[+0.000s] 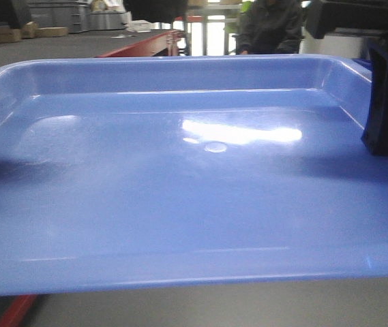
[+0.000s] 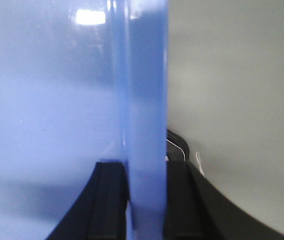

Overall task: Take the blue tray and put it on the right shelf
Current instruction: 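Hold the tray level with both grippers while the base turns away, then carry the tray with both grippers toward the shelf rack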

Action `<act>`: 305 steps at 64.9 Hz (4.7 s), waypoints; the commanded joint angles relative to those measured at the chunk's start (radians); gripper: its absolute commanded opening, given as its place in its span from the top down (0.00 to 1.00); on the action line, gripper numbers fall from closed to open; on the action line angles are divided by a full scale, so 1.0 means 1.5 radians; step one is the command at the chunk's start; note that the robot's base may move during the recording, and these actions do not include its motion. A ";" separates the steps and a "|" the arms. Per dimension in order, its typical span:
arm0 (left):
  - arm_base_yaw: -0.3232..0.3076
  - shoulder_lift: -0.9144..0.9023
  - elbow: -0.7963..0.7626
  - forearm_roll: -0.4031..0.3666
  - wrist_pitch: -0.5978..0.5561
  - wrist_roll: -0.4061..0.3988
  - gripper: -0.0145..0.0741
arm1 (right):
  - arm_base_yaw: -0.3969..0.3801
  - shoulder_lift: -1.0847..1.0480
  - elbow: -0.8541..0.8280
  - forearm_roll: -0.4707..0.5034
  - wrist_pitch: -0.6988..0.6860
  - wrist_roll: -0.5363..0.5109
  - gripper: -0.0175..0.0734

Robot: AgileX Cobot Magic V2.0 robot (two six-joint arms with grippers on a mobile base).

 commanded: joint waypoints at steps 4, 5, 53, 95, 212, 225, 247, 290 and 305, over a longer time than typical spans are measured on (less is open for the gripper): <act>-0.005 -0.016 -0.016 0.008 -0.005 -0.012 0.86 | 0.001 -0.020 -0.019 -0.007 -0.013 0.005 0.65; -0.005 -0.016 -0.016 0.008 -0.005 -0.012 0.86 | 0.001 -0.020 -0.019 -0.007 -0.012 0.005 0.65; -0.005 -0.016 -0.016 0.008 -0.004 -0.012 0.86 | 0.001 -0.020 -0.019 -0.007 -0.008 0.005 0.65; -0.005 -0.016 -0.016 0.008 -0.004 -0.012 0.86 | 0.001 -0.020 -0.019 -0.007 -0.008 0.005 0.65; -0.005 -0.016 -0.016 0.000 -0.002 -0.012 0.86 | 0.000 -0.020 -0.019 -0.007 -0.009 0.005 0.65; -0.005 -0.016 -0.016 0.000 -0.002 -0.012 0.86 | 0.000 -0.020 -0.019 -0.007 -0.009 0.005 0.65; -0.005 -0.016 -0.016 0.000 -0.001 -0.012 0.86 | 0.000 -0.020 -0.019 -0.007 -0.009 0.005 0.65; -0.005 -0.016 -0.016 0.000 -0.001 -0.012 0.86 | 0.000 -0.020 -0.019 -0.007 -0.009 0.005 0.65; -0.005 -0.016 -0.016 0.000 -0.001 -0.012 0.86 | 0.000 -0.020 -0.019 -0.007 -0.009 0.005 0.65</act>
